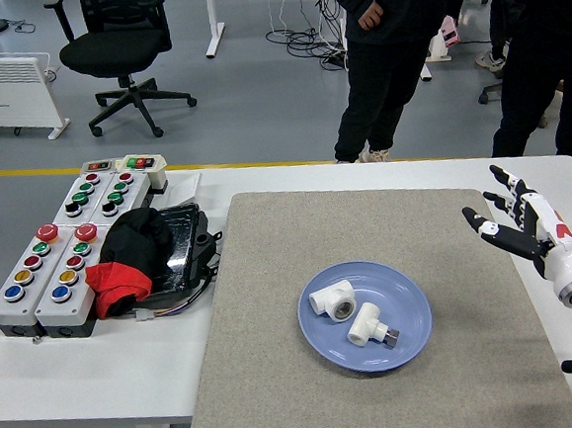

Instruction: Pick pipe place plate twice

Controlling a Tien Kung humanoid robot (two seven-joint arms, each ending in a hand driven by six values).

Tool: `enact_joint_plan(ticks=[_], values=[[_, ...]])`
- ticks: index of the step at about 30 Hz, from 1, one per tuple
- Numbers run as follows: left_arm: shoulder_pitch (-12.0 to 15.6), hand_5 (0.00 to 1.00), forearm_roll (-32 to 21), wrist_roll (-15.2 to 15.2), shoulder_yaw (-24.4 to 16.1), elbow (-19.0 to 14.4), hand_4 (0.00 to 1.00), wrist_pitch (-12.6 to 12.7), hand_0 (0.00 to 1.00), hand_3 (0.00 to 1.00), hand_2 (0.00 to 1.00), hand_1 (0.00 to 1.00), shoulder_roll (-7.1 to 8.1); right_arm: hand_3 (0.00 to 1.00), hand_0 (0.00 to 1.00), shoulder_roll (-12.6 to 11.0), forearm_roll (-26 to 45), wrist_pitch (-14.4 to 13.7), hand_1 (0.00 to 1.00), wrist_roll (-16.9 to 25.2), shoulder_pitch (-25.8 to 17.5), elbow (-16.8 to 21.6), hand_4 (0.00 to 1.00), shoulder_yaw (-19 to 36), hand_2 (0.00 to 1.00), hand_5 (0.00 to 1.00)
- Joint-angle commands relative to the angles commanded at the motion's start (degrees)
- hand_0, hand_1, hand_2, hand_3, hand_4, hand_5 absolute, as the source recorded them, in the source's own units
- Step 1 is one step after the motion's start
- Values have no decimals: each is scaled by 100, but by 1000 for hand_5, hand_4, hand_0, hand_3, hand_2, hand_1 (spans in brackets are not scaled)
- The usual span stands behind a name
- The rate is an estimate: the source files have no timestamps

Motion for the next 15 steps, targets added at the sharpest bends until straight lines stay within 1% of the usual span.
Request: enact_joint_plan(ticks=[2, 3, 5, 7, 8, 9, 14, 15], values=[[7, 998, 6, -1, -3, 0, 411, -1, 738, 652, 702, 745, -2, 926, 894, -8, 462, 88, 842, -53, -39, -36, 717, 79, 966, 537], [11, 998, 9, -2, -5, 0, 411, -2, 739, 652, 702, 746, -2, 885, 860, -11, 656, 147, 824, -93, -59, -54, 701, 125, 919, 576], [16, 998, 15, -3, -9, -1, 411, -3, 739, 652, 702, 746, -4, 885, 860, -16, 921, 229, 824, -158, -81, -78, 701, 179, 919, 576], [22, 998, 25, -6, -14, -1, 411, -6, 739, 652, 702, 746, -7, 885, 860, -33, 1229, 383, 824, -288, -115, -136, 701, 261, 919, 576], [23, 998, 27, -7, -14, -2, 411, -7, 739, 652, 702, 746, -8, 885, 860, -37, 1309, 407, 824, -309, -120, -147, 701, 274, 919, 576], [29, 998, 30, -8, -17, -2, 411, -8, 738, 652, 702, 745, -10, 868, 844, -41, 1433, 452, 813, -355, -139, -182, 681, 313, 898, 604], [39, 998, 44, -15, -19, -3, 411, -12, 738, 652, 702, 745, -22, 868, 844, -41, 1733, 580, 813, -475, -190, -254, 681, 428, 898, 604], [41, 998, 49, -16, -21, -3, 411, -15, 737, 652, 702, 746, -23, 861, 840, -41, 1769, 605, 803, -499, -196, -264, 694, 443, 887, 599]])
